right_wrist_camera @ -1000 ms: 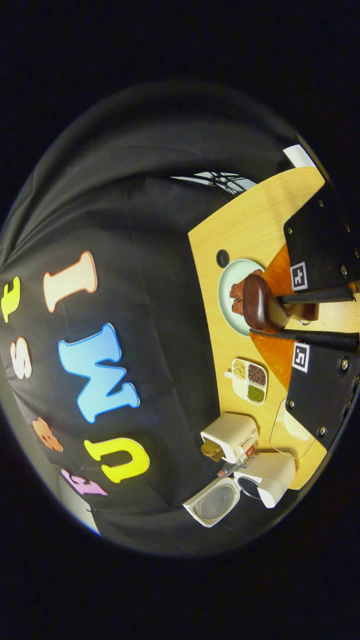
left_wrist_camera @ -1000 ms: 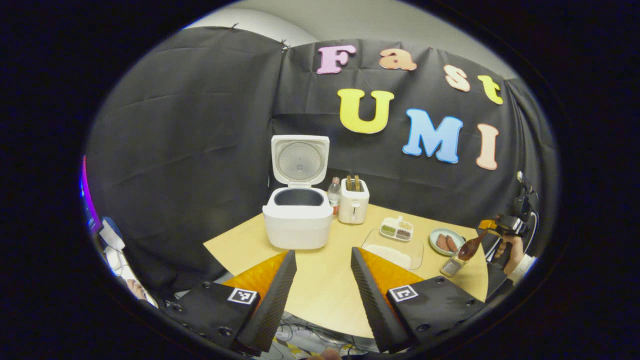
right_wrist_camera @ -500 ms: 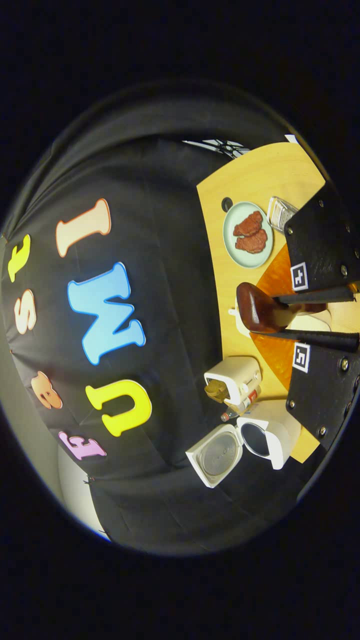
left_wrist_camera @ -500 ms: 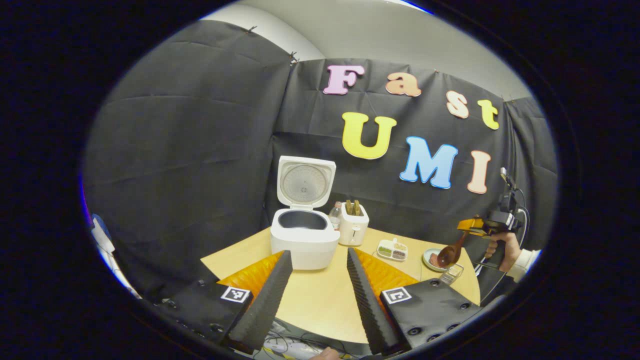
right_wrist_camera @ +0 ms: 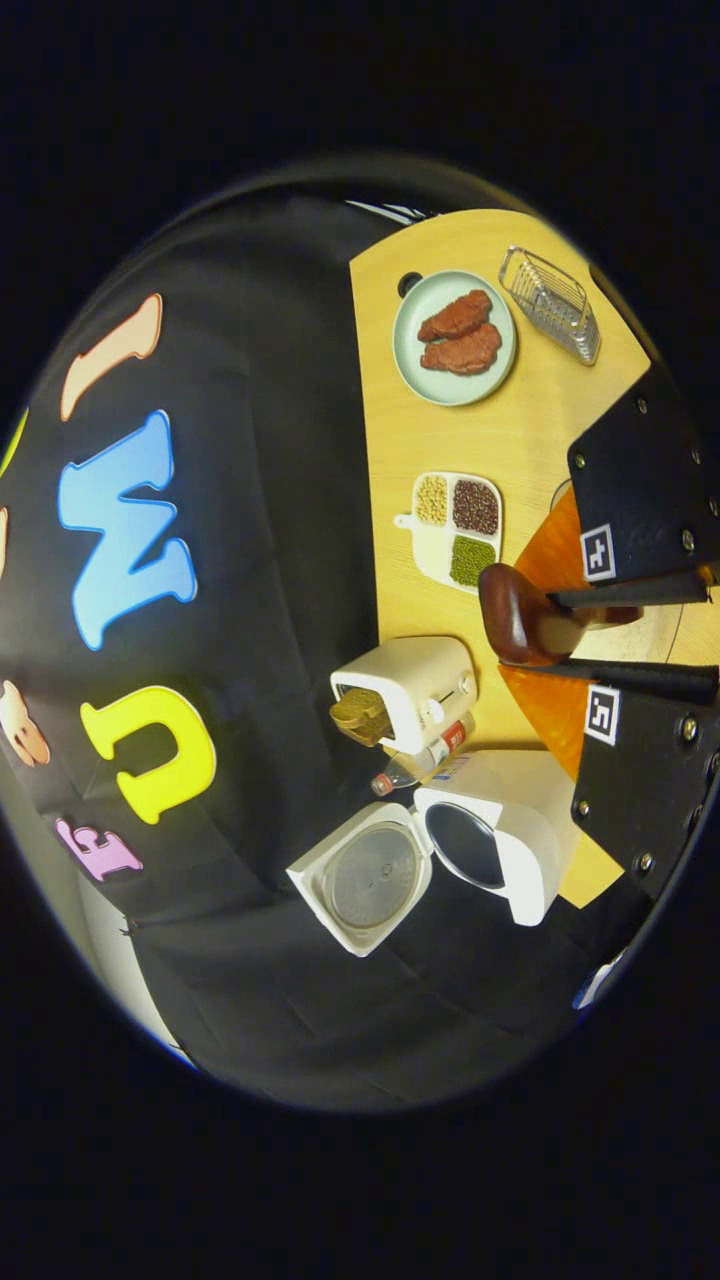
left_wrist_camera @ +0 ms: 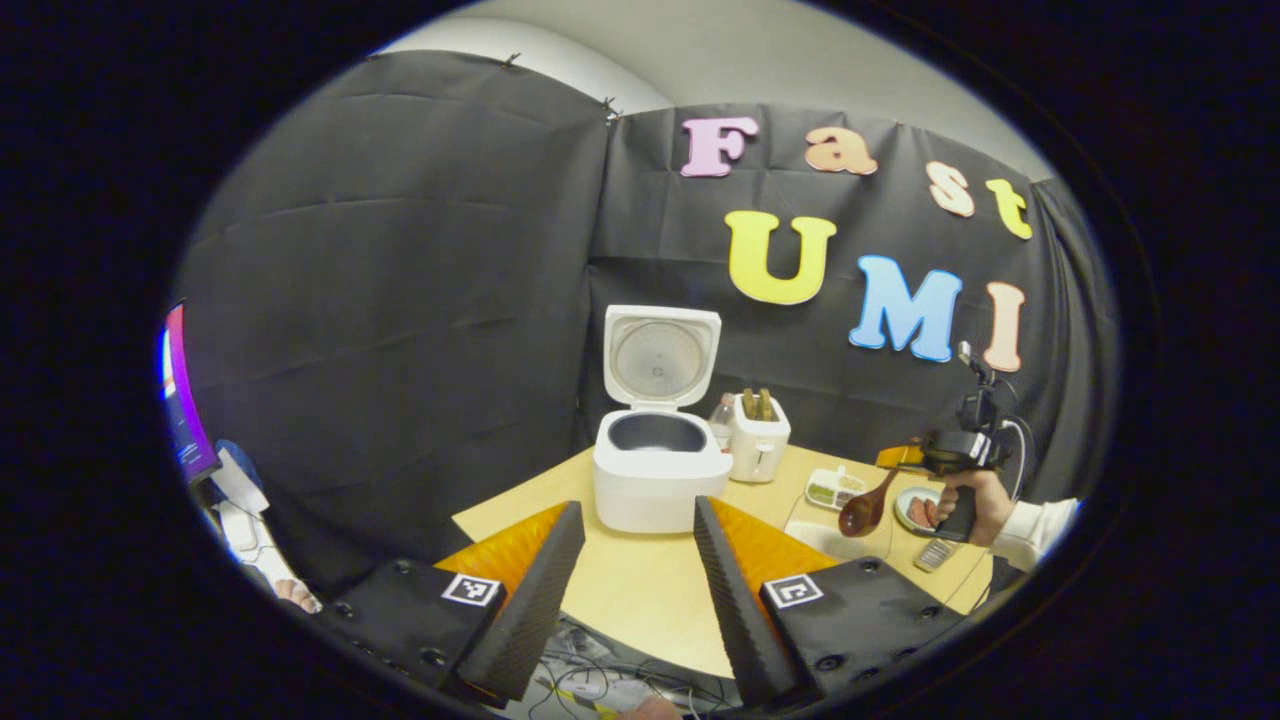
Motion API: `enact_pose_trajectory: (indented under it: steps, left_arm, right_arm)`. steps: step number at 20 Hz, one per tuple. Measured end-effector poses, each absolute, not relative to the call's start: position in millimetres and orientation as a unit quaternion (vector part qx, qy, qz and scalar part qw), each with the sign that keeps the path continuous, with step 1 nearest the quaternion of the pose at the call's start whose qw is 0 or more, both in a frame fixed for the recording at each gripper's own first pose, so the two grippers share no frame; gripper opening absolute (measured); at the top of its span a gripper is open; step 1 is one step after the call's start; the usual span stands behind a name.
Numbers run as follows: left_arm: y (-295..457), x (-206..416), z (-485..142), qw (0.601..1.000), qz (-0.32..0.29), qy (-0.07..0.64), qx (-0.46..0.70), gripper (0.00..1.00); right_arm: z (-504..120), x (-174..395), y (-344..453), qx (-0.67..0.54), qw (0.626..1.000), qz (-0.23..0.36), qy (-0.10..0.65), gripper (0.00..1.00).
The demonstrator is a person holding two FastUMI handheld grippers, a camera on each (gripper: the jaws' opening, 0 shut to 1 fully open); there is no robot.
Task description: Close the left gripper, press the button to open the rice cooker; take a wooden spoon from the chopstick holder with the right hand, scoop a spoonful of rice and pour it into the rice cooker, then put the wooden spoon back into the chopstick holder.
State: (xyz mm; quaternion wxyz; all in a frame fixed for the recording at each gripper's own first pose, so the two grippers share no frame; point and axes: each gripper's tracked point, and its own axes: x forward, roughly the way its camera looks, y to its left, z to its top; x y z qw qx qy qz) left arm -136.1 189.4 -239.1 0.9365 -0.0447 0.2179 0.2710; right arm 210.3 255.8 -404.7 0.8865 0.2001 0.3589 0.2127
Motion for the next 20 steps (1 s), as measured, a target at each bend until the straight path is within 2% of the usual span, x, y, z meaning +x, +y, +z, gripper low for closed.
enact_pose_trajectory:
  steps: [2,3,4,7,9,10,11,12,16,17,20]
  left_arm:
    - [195,-143,-248,0.926,0.293,0.232,-0.048,0.81]
    - [198,-146,-250,0.922,0.303,0.235,-0.049,0.75]
    - [200,-149,-251,0.918,0.313,0.239,-0.049,0.81]
    - [202,-158,-255,0.91,0.332,0.245,-0.048,0.87]
    - [203,-158,-256,0.908,0.339,0.243,-0.051,0.75]
    - [204,-159,-255,0.907,0.342,0.241,-0.052,0.81]
    - [205,-159,-253,0.906,0.344,0.24,-0.051,0.81]
    - [205,-161,-253,0.906,0.346,0.237,-0.05,0.75]
    - [207,-163,-252,0.904,0.353,0.233,-0.058,0.75]
    - [208,-164,-252,0.904,0.355,0.231,-0.059,0.87]
    - [208,-166,-248,0.903,0.359,0.228,-0.053,0.75]
  right_arm:
    - [-429,212,272,0.174,0.884,0.227,0.37,0.24]
    - [-436,209,277,0.165,0.882,0.231,0.375,0.24]
    - [-445,210,283,0.155,0.881,0.232,0.382,0.24]
    - [-455,214,289,0.109,0.888,0.236,0.379,0.23]
    - [-459,206,301,0.095,0.884,0.251,0.383,0.24]
    - [-459,203,307,0.094,0.882,0.253,0.386,0.23]
    - [-459,203,311,0.097,0.88,0.253,0.389,0.23]
    - [-459,199,318,0.103,0.876,0.256,0.396,0.24]
    - [-456,190,339,0.143,0.854,0.267,0.424,0.24]
    - [-457,191,340,0.147,0.853,0.264,0.426,0.23]
    - [-455,191,336,0.185,0.84,0.258,0.441,0.24]
